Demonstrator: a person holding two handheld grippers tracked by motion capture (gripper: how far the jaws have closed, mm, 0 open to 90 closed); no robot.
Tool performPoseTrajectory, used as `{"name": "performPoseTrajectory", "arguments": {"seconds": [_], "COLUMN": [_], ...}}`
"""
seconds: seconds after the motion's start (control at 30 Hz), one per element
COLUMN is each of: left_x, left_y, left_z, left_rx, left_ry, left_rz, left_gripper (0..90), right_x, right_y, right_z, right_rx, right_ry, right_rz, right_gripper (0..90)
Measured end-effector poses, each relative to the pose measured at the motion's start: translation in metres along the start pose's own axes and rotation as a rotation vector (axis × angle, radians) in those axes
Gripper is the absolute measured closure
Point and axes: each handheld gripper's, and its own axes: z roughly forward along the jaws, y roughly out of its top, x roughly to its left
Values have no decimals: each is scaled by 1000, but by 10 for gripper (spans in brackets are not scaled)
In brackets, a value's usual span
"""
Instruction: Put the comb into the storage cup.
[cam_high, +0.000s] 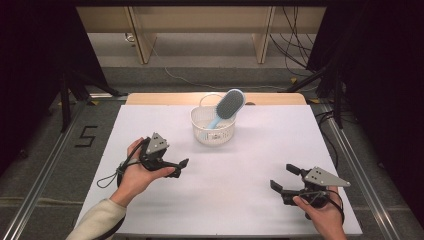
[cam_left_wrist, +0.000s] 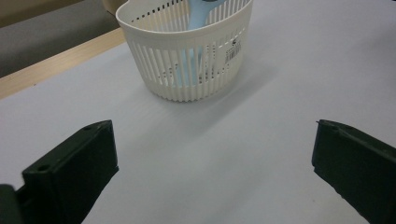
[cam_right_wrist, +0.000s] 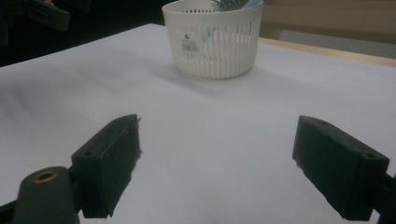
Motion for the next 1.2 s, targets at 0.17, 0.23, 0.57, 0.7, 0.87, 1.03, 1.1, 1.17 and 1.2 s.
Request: {"name": "performPoseTrajectory", "arguments": {"seconds": [0.17, 0.23, 0.57, 0.7, 0.87, 1.03, 1.1, 1.17, 1.2], "left_x": [-1, -2, -4, -5, -6, -5, -5, -4, -3], "left_y": [-4, -7, -19, -23, -29, -34, -37, -40, -42], "left_z": [-3, -5, -12, -15, -17, -20, -20, -21, -21], "left_rx": [3, 2, -3, -8, -11, -7, -9, -6, -5], "left_ry": [-1, -6, -16, -16, -15, -15, -13, -8, -6], "left_rz": [1, -3, 9, 10, 18, 14, 11, 17, 17], "left_gripper": [0, 0, 0, 0, 0, 0, 0, 0, 0], "right_x": [1, 0, 1, 1, 1, 1, 1, 1, 1], "right_y": [0, 0, 0, 0, 0, 0, 0, 0, 0], "right_z": [0, 0, 0, 0, 0, 0, 0, 0, 0], "right_rx": [2, 2, 3, 4, 2, 2, 2, 4, 3], "right_ry": [-1, -1, -1, -1, -1, -1, -1, 0, -1], "right_rz": [2, 3, 2, 2, 2, 2, 2, 3, 3], "right_gripper": [157, 157, 157, 157, 157, 158, 157, 157, 157]}}
